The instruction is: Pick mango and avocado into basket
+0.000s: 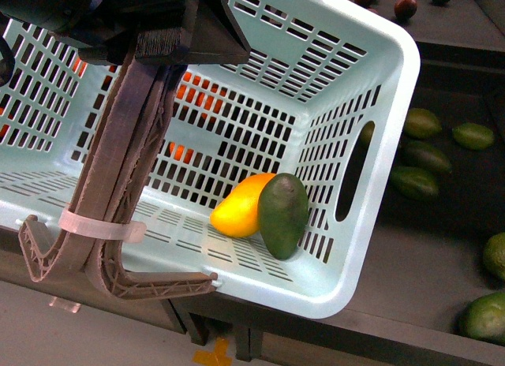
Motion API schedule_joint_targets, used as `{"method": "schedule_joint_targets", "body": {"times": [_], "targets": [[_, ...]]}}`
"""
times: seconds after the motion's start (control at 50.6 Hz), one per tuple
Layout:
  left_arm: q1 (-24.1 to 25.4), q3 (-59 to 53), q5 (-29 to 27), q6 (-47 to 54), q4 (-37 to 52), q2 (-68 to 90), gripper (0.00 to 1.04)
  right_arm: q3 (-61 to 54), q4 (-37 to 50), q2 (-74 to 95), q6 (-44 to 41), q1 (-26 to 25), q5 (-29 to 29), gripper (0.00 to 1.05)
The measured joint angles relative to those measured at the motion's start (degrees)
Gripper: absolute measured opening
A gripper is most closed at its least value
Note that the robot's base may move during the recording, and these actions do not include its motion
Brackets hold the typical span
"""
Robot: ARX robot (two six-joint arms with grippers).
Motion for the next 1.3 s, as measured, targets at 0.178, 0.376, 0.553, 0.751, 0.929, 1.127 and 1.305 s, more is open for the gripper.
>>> {"method": "schedule_joint_targets", "body": {"times": [0.178,0.376,0.553,0.751,0.929,1.127,1.305], "targets": [[0.0,0.0,0.0,-0.1,0.0,0.0,0.07,0.0,0.0,0.0,0.0,0.0,0.0,0.62],[-0.7,0.0,1.1,0.4,0.0,0.0,0.07,0.0,-0.2,0.0,0.0,0.0,0.1,0.98],[-0.6,0.0,1.3,-0.2,0.0,0.0,0.07,0.0,-0.2,0.0,0.0,0.0,0.0,0.97],[-0.1,0.1,-0.5,0.2,0.0,0.0,0.07,0.0,-0.2,0.0,0.1,0.0,0.0,0.97],[0.0,0.1,-0.5,0.2,0.0,0.0,0.07,0.0,-0.3,-0.1,0.0,0.0,0.0,0.97],[0.0,0.1,0.6,0.0,0.0,0.0,0.07,0.0,-0.2,0.0,0.0,0.0,0.0,0.97],[-0.2,0.0,0.9,-0.1,0.0,0.0,0.07,0.0,-0.2,0.0,0.0,0.0,0.0,0.97]]}}
